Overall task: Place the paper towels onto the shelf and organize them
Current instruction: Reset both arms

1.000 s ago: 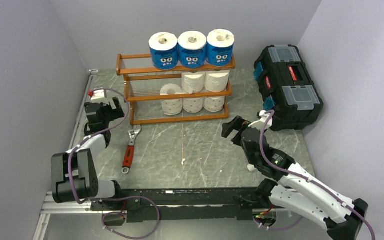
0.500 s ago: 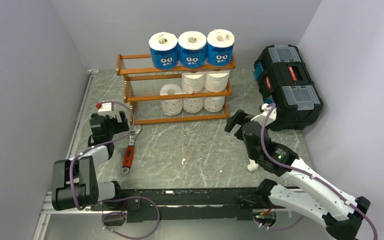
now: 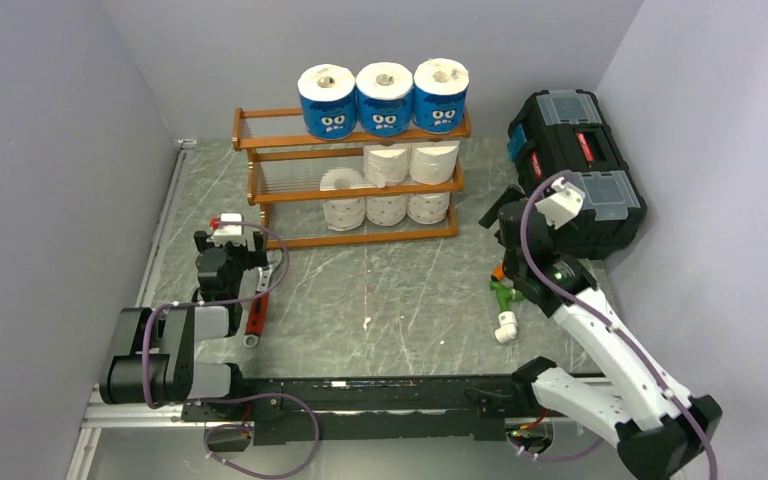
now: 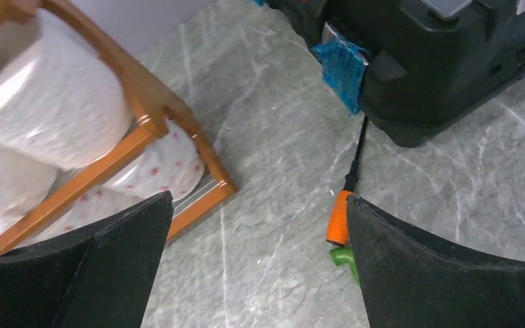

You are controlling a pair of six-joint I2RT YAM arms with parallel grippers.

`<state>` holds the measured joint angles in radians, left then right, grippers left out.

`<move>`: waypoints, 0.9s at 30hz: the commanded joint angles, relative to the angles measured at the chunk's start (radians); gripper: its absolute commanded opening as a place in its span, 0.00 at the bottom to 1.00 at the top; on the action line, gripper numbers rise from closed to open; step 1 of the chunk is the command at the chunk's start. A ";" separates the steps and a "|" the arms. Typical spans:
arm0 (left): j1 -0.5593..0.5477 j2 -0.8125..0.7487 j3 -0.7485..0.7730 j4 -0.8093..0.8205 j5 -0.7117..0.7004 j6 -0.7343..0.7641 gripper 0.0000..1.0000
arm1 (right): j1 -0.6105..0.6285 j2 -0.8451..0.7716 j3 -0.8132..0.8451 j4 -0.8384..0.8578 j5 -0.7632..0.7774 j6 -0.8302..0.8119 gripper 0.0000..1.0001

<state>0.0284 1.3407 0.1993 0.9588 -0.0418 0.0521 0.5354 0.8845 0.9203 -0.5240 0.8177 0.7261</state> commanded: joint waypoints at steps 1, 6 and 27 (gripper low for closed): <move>-0.005 0.003 0.034 0.082 -0.028 0.031 0.99 | -0.124 0.123 0.053 0.036 -0.114 0.044 1.00; -0.005 0.000 0.034 0.068 -0.031 0.029 0.99 | -0.203 0.247 -0.011 0.251 -0.124 -0.050 1.00; -0.005 0.002 0.034 0.074 -0.027 0.030 1.00 | -0.320 0.455 -0.443 1.214 -0.339 -0.674 1.00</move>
<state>0.0261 1.3415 0.2165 0.9829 -0.0685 0.0681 0.2596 1.3254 0.4637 0.4648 0.5678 0.1566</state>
